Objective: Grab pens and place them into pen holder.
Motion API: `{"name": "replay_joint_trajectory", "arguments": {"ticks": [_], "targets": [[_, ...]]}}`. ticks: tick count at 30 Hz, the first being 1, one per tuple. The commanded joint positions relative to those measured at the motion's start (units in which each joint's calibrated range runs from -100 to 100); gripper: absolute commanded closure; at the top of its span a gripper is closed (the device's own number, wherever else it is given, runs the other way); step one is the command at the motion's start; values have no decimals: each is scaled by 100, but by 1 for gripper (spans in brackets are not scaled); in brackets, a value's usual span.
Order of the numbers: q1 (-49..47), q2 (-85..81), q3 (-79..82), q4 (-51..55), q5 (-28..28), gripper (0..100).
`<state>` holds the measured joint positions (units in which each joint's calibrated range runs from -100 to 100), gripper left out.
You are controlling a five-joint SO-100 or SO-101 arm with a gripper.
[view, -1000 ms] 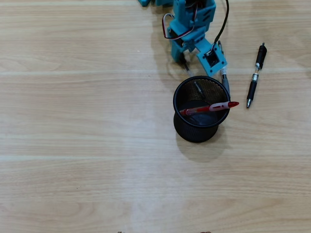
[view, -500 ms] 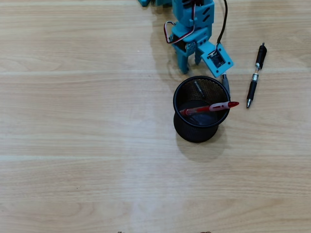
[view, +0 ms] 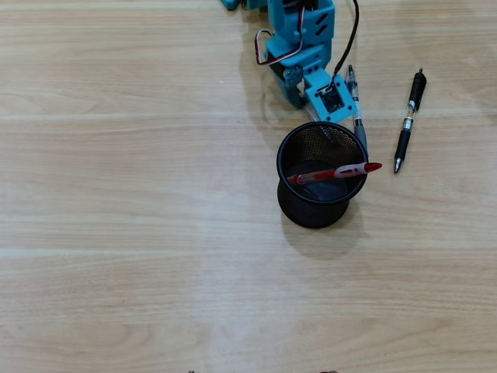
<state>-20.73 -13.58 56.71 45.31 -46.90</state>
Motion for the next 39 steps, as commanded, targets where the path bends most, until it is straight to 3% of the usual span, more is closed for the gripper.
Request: {"name": "replay_joint_trajectory", "arguments": {"ticks": [1,9,19,23,25,33,39], "targets": [[258,-341,-406,1353,-31,98],[750,-1093,-1773,3046,168,98],[1387,-1330,-6327,3441,743,98],[1315,-806,-7260,2392,665,98],[1097,-493,-7260,1731,325,98],[556,327,-5892,-581,-391,98],[516,336,-4788,-1192,-480,98]]}}
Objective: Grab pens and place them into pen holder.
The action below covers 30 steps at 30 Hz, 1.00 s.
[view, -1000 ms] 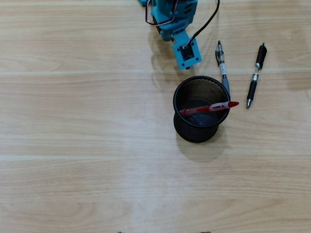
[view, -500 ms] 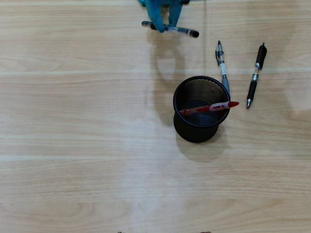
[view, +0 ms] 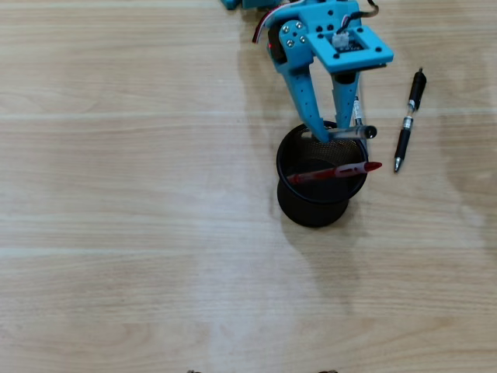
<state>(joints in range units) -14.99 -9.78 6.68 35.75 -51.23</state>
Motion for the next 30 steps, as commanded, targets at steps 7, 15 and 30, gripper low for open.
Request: {"name": "replay_joint_trajectory", "arguments": {"ticks": [7,15,30], "targets": [[-187,-11,1129,-837,-141,98],[-268,-37,1871,-1576,-73,88],[-501,-1110,939,1123,737,85]]}}
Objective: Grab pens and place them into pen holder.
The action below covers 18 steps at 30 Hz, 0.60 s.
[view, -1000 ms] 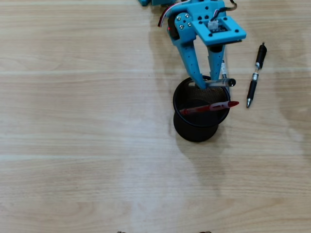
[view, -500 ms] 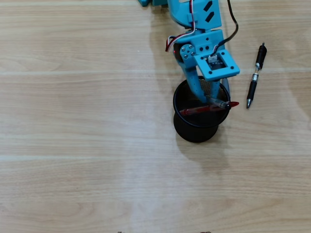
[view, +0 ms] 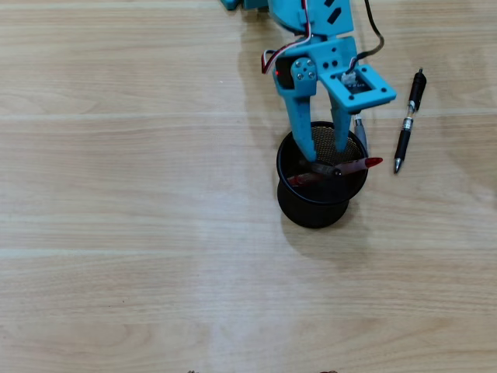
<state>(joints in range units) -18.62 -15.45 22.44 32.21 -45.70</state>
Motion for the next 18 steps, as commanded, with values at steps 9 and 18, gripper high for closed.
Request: {"name": "replay_joint_trajectory", "arguments": {"ticks": [9,18], "targets": [[-840,-695,-1633,6108,-109,86],[-2163,471,-1316,5610,-1478,85]]}}
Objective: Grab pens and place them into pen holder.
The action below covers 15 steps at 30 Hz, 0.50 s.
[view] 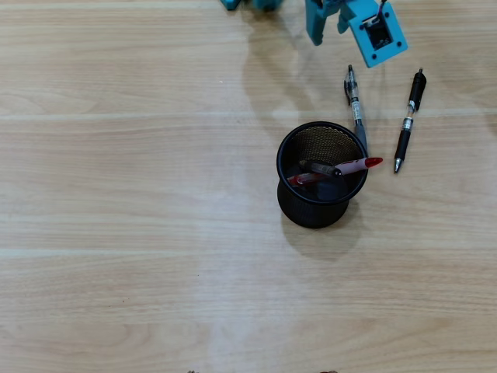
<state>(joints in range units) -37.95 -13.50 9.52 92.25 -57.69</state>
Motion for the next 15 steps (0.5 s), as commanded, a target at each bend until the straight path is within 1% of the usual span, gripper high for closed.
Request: {"name": "replay_joint_trajectory", "arguments": {"ticks": [1,6,8,13,15], "targets": [[-302,454,-24,-617,-352,85],[-407,1308,-24,-1640,-399,85],[-375,1570,-24,-1881,-399,85],[-270,2035,-24,-2087,-404,76],[-237,2153,-15,-2173,-404,75]]}}
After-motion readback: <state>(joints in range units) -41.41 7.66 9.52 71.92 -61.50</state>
